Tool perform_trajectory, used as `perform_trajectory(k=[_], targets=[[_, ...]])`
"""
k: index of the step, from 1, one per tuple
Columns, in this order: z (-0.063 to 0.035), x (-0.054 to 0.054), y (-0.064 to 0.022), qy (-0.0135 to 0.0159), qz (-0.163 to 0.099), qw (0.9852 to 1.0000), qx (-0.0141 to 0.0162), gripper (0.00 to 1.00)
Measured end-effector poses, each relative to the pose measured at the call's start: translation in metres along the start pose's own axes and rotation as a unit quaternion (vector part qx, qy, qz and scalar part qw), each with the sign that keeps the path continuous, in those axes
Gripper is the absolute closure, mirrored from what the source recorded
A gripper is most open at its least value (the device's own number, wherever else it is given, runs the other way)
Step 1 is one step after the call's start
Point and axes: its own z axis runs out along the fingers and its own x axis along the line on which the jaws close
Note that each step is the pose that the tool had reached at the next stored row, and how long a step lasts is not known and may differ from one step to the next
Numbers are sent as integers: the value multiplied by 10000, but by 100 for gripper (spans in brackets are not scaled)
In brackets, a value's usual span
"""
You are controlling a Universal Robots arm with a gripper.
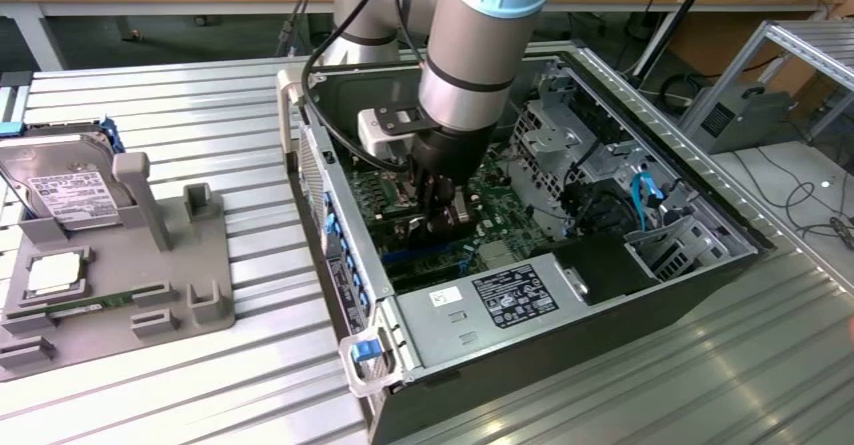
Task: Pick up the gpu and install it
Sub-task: 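Insert the gpu into the slot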
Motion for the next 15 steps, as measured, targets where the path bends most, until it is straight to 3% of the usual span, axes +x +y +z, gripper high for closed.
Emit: perform_trajectory(k=[5,7,10,11,15], targets=[[12,0,0,22,0,10000,0,73],[15,0,0,67,0,10000,2,73],[15,0,0,105,-1,9999,3,73],[16,0,0,180,-1,9998,5,73],[18,-2,1,185,-1,9998,4,73]])
